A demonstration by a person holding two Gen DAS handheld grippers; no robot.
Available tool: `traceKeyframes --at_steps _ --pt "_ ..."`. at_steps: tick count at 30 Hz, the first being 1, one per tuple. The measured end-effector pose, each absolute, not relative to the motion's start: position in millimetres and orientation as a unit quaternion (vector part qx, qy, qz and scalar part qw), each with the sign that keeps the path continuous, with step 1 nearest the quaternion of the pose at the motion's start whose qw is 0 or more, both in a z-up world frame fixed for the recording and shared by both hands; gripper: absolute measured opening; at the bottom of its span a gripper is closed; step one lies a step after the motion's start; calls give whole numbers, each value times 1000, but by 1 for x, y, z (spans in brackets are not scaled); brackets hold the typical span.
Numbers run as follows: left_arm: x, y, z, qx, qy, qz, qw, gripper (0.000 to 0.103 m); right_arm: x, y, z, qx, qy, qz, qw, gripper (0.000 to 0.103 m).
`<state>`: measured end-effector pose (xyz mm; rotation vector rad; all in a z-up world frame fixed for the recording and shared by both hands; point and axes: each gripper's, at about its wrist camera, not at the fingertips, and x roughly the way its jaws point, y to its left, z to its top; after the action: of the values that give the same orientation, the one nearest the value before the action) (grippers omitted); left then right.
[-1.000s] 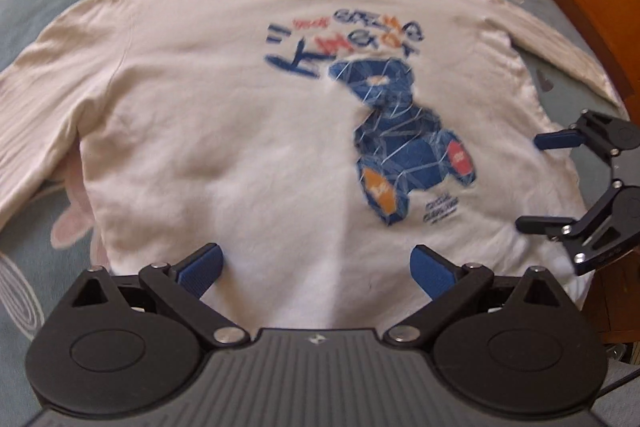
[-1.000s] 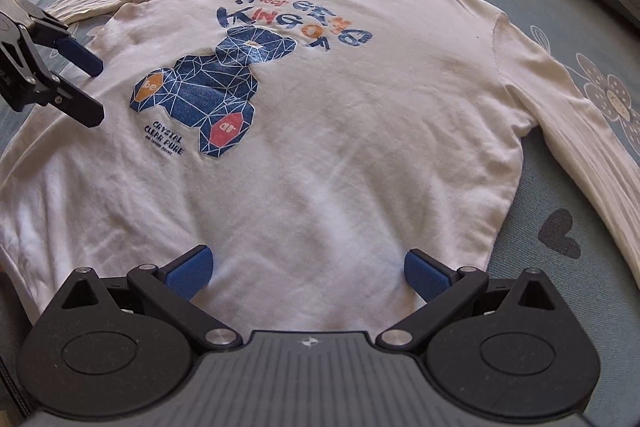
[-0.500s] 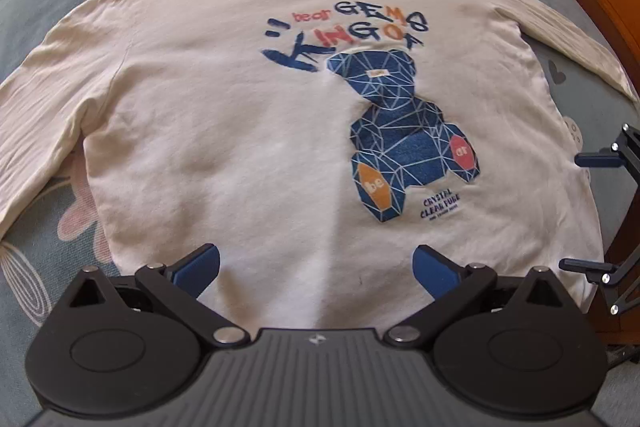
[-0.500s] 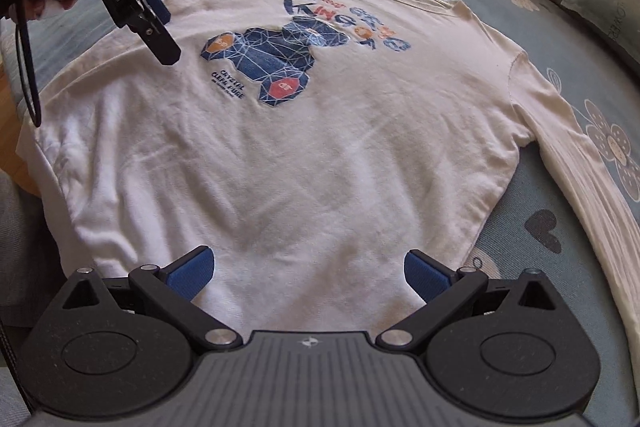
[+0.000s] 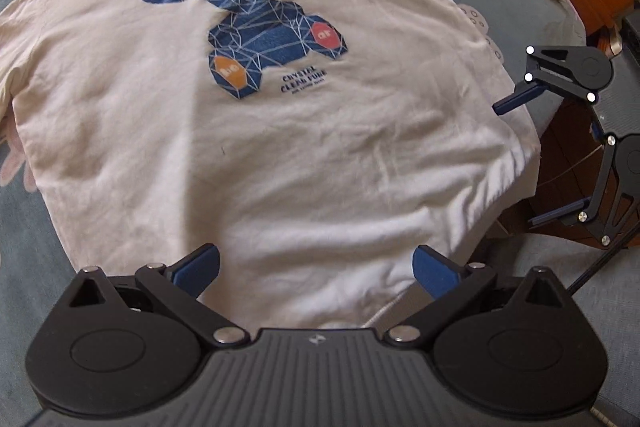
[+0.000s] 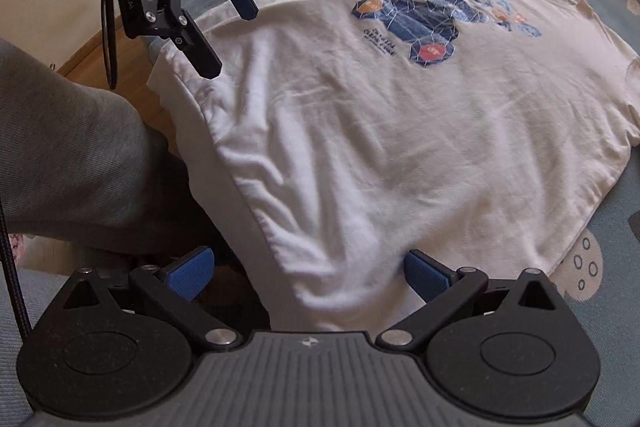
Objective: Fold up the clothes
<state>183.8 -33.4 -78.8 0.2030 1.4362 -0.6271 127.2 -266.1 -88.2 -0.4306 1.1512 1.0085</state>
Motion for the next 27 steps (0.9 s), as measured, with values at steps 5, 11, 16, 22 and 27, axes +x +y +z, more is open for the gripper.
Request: traceKeyframes --at_steps 5,11,16,22,27 --pt "168 -8 -92 84 679 -268 678 102 120 -297 -93 -209 528 440 696 103" --pt "173 -5 -83 76 672 -271 685 102 130 -305 -83 -217 549 409 696 103" --pt "184 -14 -88 105 641 -295 701 102 147 -282 -84 -214 512 408 725 103" --pt "161 -5 -88 184 617 -342 685 102 148 -299 -102 -212 512 396 733 103" --pt "170 10 -82 171 639 -308 683 102 135 -300 -100 -306 513 409 690 103"
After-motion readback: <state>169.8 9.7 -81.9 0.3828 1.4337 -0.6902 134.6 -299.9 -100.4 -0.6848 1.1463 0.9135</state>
